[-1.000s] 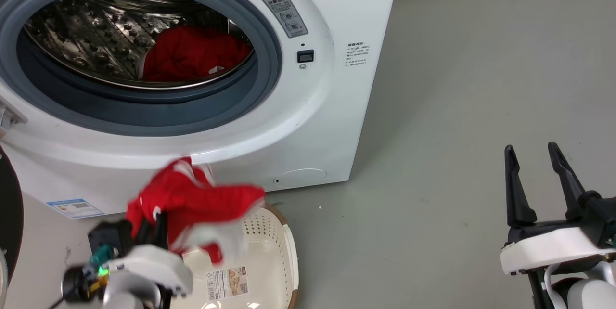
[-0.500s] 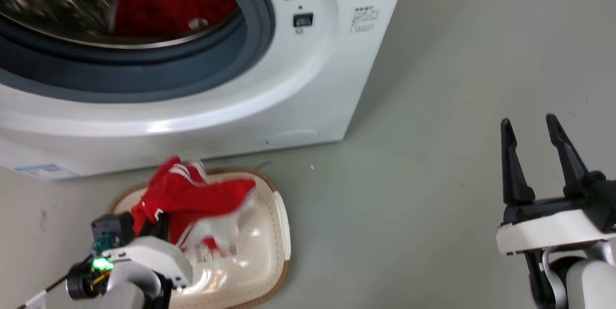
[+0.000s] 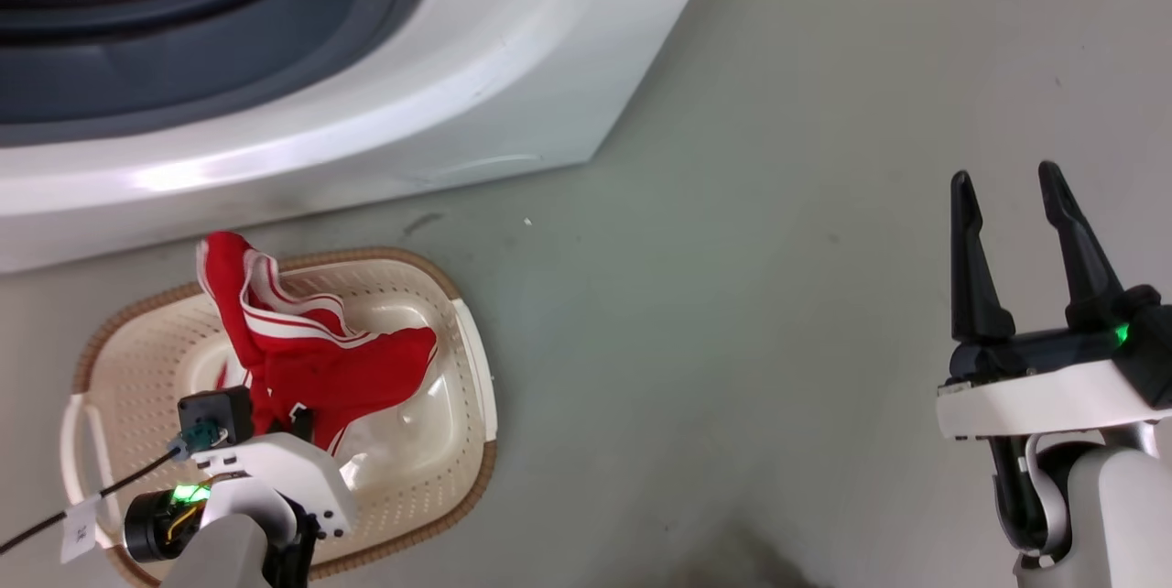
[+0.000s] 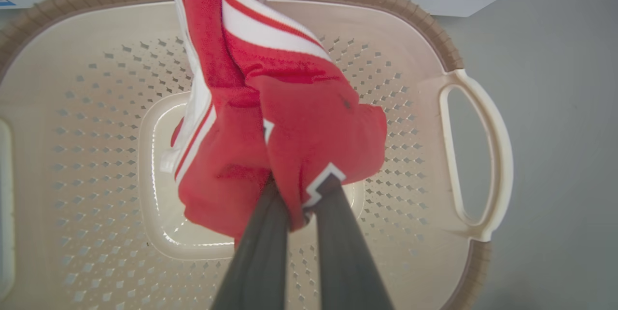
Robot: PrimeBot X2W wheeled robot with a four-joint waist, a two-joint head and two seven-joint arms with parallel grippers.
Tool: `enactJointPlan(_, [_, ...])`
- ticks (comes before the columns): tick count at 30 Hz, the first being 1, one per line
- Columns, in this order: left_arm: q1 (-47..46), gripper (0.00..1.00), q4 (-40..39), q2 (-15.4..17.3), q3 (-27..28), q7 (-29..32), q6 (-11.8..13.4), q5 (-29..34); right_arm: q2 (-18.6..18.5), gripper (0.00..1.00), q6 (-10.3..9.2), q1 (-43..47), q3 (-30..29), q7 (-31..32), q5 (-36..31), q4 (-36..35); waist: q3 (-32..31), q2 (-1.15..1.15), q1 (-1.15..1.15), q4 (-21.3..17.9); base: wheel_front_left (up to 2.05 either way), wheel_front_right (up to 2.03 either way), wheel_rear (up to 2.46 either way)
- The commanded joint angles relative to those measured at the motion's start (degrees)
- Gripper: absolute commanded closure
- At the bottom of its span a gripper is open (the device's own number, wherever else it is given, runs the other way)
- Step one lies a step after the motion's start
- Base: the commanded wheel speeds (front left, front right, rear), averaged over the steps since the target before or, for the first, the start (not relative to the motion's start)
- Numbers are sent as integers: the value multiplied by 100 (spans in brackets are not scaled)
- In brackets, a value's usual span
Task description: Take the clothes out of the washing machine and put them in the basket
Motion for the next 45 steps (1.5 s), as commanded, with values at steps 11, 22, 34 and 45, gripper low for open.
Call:
enactJointPlan(11, [-856, 100, 1411, 53, 95, -73, -80, -130, 4, 0, -4, -417, 111, -192, 91, 66, 891, 0, -1, -298, 0, 0, 0])
enactJointPlan(22, [-911, 0, 1773, -75, 118, -80, -113, -247, 4, 0, -4, -408, 67, -263, 24, 224, 632, 0, -1, -217, 0, 0, 0])
enactJointPlan(34, [-203, 0, 847, -293, 405, -93, 1, -92, 2, 0, -4, -34, 19, -88, -132, 354, -782, 0, -1, 167, 0, 0, 0])
enactJointPlan(45, [559, 0, -543, -547, 910, -81, 10, 447, 3, 0, -3, 536, -141, 273, -324, 145, -1730, 0, -1, 542, 0, 0, 0])
